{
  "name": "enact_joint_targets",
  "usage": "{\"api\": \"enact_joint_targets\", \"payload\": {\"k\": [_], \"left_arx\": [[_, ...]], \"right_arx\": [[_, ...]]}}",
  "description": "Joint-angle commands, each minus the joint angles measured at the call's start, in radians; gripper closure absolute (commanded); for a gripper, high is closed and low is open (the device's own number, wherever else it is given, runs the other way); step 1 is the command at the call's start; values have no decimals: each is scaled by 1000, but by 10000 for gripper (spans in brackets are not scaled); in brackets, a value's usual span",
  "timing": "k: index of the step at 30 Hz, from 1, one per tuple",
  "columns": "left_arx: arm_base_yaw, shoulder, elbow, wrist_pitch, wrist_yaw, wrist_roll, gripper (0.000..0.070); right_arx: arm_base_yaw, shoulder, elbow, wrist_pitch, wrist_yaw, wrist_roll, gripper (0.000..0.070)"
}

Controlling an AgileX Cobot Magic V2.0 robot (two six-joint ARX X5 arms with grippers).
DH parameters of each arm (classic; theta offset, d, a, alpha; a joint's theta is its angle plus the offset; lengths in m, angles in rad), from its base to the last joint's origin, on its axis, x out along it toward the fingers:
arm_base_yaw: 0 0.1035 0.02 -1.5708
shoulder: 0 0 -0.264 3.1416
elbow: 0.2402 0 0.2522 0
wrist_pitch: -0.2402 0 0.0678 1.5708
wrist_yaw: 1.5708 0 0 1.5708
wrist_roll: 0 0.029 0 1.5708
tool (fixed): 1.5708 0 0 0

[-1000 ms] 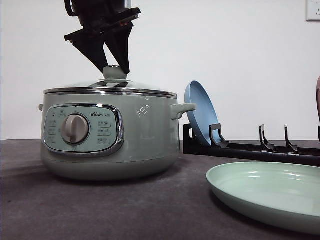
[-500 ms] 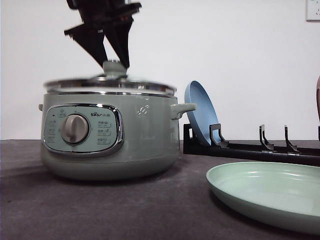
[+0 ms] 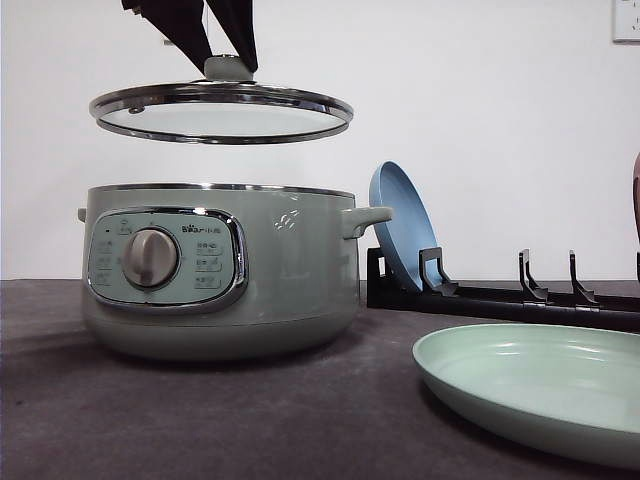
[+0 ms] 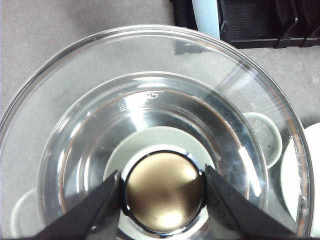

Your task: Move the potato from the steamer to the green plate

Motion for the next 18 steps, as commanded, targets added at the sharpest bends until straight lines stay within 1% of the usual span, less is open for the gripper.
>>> {"api": "enact_joint_targets", "payload": {"k": [1,7,18], "left_arx": [[9,-2,52,32,4,-3,699],[79,-2,52,18,4,-3,699],[313,-2,52,-6,4,-6,699]], "right_arx": [[3,2,10,10,4,10,0],[3,2,10,10,3,8,0],[3,2,10,9,0,5,0]]}}
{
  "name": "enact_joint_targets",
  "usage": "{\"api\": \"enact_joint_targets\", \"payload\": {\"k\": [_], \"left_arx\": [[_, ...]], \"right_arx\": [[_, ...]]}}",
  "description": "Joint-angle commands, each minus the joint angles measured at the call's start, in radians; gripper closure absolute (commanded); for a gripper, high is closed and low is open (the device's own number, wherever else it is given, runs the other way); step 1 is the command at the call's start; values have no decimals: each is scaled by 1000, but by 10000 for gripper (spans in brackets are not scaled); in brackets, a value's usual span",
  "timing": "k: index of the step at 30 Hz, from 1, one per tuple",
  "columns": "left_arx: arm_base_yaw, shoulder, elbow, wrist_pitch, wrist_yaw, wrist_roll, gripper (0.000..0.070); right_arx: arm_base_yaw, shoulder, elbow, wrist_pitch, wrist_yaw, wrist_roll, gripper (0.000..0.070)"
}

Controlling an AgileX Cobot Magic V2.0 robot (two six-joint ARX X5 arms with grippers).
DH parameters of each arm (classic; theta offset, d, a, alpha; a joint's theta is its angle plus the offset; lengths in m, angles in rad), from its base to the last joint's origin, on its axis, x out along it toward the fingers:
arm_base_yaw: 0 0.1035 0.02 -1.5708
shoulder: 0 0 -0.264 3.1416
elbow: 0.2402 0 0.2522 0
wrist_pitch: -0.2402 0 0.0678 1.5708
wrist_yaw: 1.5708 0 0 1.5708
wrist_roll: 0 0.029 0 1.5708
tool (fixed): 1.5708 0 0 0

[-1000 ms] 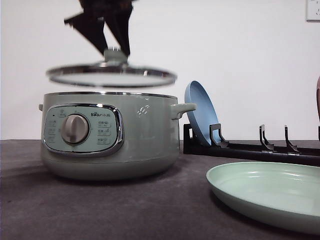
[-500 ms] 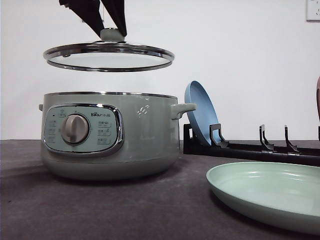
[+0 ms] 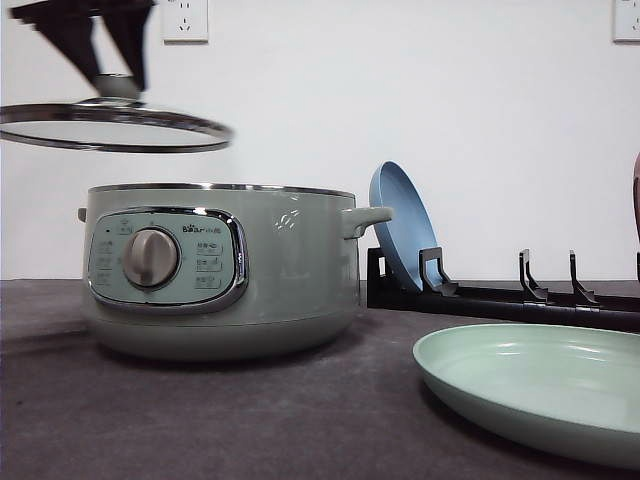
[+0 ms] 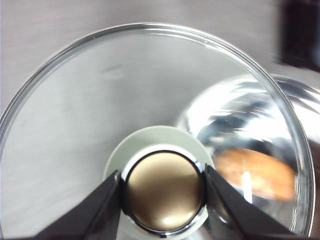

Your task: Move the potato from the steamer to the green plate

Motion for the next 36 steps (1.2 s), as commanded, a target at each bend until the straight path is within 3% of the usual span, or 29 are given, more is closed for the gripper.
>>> {"api": "enact_joint_targets", "payload": {"k": [1,9,12,22,36], "left_arx": [[26,-2,50,18,5,-3,699],[151,-2,50,14,5,-10,699],[176,-2,50,14,5,-13,699],[202,-2,50,10,6,-14,699],[202,-2,50,10,6,-14,699]], "right_arx": [[3,1,10,10,-1,5,0],[5,14,10,12,-7,2,0],[5,50,10,26,-47,2,0],[17,372,77,136,-197,-21,0],[146,1045,590,104,-212,-210,0]]}}
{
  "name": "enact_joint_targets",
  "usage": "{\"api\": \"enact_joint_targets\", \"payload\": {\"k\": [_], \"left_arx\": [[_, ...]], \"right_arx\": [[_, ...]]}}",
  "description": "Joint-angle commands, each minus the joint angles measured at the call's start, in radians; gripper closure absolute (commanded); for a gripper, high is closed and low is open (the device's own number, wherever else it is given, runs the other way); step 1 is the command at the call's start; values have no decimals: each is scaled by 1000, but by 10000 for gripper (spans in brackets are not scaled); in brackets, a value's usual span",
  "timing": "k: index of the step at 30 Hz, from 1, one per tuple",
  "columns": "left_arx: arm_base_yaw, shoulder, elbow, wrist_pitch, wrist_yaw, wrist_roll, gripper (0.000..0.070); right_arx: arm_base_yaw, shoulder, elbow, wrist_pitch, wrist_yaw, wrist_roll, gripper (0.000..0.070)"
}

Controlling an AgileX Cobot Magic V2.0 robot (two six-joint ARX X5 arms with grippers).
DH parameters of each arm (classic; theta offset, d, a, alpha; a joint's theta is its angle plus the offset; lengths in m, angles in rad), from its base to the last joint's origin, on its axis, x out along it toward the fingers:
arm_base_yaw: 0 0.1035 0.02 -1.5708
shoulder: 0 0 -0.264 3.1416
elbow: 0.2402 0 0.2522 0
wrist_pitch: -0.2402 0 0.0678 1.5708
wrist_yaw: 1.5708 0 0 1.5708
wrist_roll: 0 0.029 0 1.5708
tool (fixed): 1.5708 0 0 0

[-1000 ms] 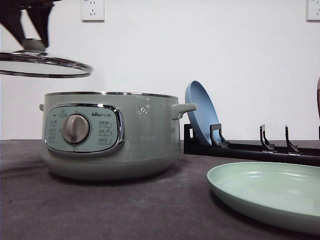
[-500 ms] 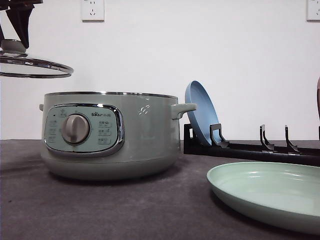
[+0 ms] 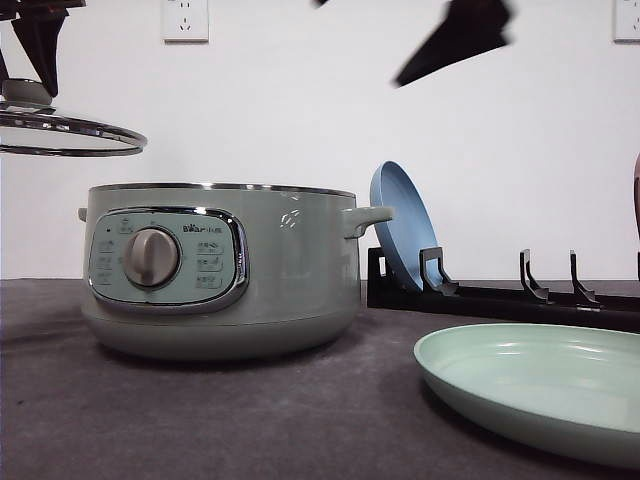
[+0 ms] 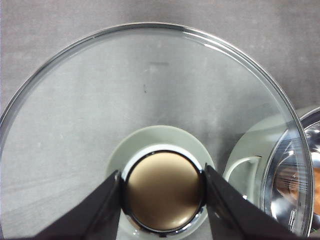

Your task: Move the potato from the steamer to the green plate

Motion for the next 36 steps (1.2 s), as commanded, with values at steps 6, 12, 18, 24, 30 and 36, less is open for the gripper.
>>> {"api": "enact_joint_targets", "payload": {"k": [6,12,18,24,30,36], "left_arx": [[3,-2,48,26,9,-10,699],[3,-2,48,27,9,-16,699],[3,-1,47,30,9,-17,700],[3,0,47,30,9,-18,699],[3,4,47,29,10,-18,700],[3,5,46,26,10,-18,699]], "right_arx": [[44,294,319,-46,13,-103,0],[65,494,540,-92,71,-158,0],[82,625,646,-88,110,-214,0],[105,689,651,-75,185,-295,0],[115,734,651,-58,216,-314,0],[118,768,649,-53,222,-315,0]]}}
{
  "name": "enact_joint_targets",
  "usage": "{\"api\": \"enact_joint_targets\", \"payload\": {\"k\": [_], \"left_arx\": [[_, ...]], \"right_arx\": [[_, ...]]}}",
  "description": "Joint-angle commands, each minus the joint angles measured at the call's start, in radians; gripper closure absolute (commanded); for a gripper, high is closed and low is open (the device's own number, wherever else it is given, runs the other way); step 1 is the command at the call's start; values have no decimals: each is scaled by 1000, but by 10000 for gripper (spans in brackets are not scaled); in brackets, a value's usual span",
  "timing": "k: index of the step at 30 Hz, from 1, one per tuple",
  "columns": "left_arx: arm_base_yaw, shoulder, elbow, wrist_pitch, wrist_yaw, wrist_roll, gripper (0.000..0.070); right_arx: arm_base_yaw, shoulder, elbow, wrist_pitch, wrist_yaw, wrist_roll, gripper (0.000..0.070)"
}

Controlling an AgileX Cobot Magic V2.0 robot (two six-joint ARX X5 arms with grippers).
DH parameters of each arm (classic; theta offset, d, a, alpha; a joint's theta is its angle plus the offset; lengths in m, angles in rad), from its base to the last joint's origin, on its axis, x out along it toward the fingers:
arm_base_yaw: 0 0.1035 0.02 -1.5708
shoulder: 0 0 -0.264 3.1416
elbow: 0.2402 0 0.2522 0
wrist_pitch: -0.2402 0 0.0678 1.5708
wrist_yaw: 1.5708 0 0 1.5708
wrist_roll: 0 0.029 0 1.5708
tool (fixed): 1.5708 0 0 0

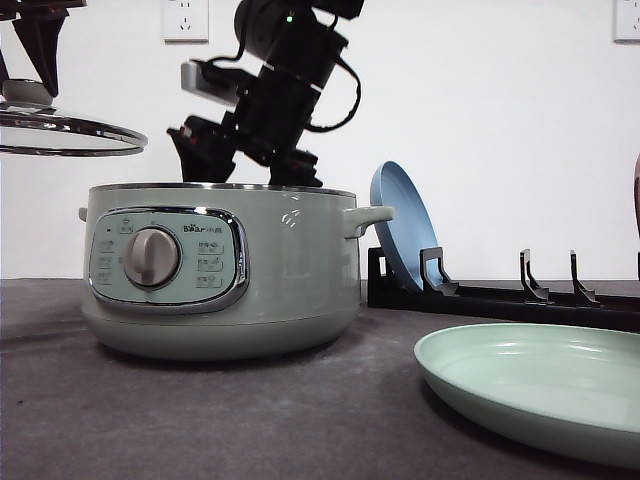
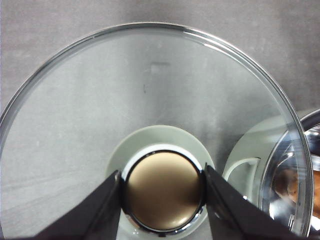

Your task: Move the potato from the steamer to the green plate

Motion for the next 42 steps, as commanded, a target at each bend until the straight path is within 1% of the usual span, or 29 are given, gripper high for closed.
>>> {"api": "enact_joint_targets", "payload": {"k": [1,7,9,10,13,16,17,19,20,21,25,27,34,39,42], "left_arx": [[3,5,46,25,9,-3,700],[3,5,46,25,9,-3,699],[3,5,46,24,9,-3,699],[3,5,46,24,9,-3,699],[3,5,46,24,9,-3,699],[3,5,46,24,9,-3,699],[3,5,46,23,9,-2,699],[3,5,46,22,9,-3,699],[3,5,46,22,9,-3,699],[3,5,46,21,9,-3,700],[3,5,46,19,9,-3,700],[3,5,46,18,9,-3,699],[3,5,46,18,9,-3,699],[3,5,46,18,9,-3,699],[3,5,46,18,9,-3,699]], "right_arx": [[10,37,27,10,11,-14,0],[10,72,27,-4,14,-11,3],[11,78,27,-4,14,-11,17],[12,80,27,-4,13,-9,35],[13,83,27,-13,13,-6,148],[13,86,27,-31,13,-2,210],[13,86,27,-34,13,-1,267],[13,86,27,-35,14,4,410],[13,86,27,-35,14,7,449],[13,86,27,-35,14,10,471],[11,76,36,-36,13,22,476],[9,64,62,-64,13,23,476],[-2,-30,215,-262,14,22,476],[-46,-178,219,-394,14,23,476],[-83,-281,199,-472,14,44,476]]}}
